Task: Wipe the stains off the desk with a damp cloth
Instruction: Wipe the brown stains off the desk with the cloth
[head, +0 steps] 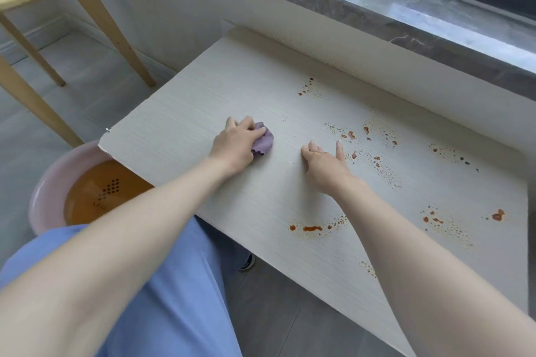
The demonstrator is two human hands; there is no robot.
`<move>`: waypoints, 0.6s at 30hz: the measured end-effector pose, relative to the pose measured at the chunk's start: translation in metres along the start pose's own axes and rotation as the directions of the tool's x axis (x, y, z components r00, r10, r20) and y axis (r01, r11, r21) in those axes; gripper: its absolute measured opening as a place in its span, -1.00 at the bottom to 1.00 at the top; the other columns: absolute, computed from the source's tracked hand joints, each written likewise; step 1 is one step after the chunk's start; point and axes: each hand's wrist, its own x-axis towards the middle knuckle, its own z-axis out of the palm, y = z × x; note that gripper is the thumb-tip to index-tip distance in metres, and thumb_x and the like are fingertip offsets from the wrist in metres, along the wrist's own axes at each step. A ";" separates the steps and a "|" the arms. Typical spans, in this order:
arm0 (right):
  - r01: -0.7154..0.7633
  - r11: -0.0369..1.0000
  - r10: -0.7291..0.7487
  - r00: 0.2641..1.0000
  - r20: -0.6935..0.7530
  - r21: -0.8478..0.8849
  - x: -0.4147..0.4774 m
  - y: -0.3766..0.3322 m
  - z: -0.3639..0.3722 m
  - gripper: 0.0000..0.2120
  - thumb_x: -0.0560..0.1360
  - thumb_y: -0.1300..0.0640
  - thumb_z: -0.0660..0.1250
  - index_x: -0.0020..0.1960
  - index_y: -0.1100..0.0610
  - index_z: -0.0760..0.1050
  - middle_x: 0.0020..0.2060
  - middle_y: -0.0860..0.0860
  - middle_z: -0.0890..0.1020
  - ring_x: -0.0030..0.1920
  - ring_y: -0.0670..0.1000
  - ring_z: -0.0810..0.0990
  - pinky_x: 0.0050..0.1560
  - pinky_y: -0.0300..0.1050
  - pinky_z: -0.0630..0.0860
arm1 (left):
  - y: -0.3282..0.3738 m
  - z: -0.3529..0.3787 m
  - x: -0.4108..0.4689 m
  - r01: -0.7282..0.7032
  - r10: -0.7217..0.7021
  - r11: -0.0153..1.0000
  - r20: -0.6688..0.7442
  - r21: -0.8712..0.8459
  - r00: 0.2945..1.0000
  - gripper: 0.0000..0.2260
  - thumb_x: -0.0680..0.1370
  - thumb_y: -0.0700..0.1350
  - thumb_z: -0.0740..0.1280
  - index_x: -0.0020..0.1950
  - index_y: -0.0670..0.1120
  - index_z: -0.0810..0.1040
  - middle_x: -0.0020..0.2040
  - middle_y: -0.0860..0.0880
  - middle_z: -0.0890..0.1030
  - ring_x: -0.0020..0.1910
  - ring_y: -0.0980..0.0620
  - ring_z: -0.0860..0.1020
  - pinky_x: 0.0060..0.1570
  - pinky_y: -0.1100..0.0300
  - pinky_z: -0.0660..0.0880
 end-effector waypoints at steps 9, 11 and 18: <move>0.008 0.998 -0.010 0.999 0.032 0.054 0.000 0.006 -0.001 -0.37 0.51 0.37 -0.04 0.55 0.12 -0.05 0.55 0.05 -0.05 0.54 0.00 0.02 0.43 0.21 -0.39 | 0.010 0.004 -0.001 -0.272 0.264 0.959 0.107 0.073 0.959 -0.48 0.53 -0.26 0.16 0.44 0.15 0.30 0.31 0.08 0.35 0.17 -0.09 0.27 -0.07 0.12 0.38; 0.002 0.998 -0.004 0.999 0.038 0.062 0.000 0.005 -0.002 -0.36 0.50 0.37 -0.04 0.55 0.11 -0.05 0.55 0.04 -0.05 0.54 0.00 0.02 0.43 0.21 -0.39 | 0.028 0.003 0.004 -0.162 0.157 0.985 0.069 0.061 0.985 -0.56 0.54 -0.22 0.17 0.39 0.09 0.36 0.28 0.04 0.36 0.17 -0.13 0.28 -0.02 0.07 0.42; 0.015 0.996 -0.020 0.998 0.063 0.085 -0.001 0.009 -0.005 -0.33 0.50 0.37 -0.04 0.56 0.06 -0.08 0.55 0.01 -0.07 0.54 -0.04 0.00 0.42 0.20 -0.40 | 0.021 0.002 0.008 -0.400 0.381 0.903 0.137 0.158 0.915 -0.54 0.56 -0.20 0.18 0.42 0.13 0.31 0.25 0.06 0.38 0.15 -0.10 0.30 -0.14 0.10 0.43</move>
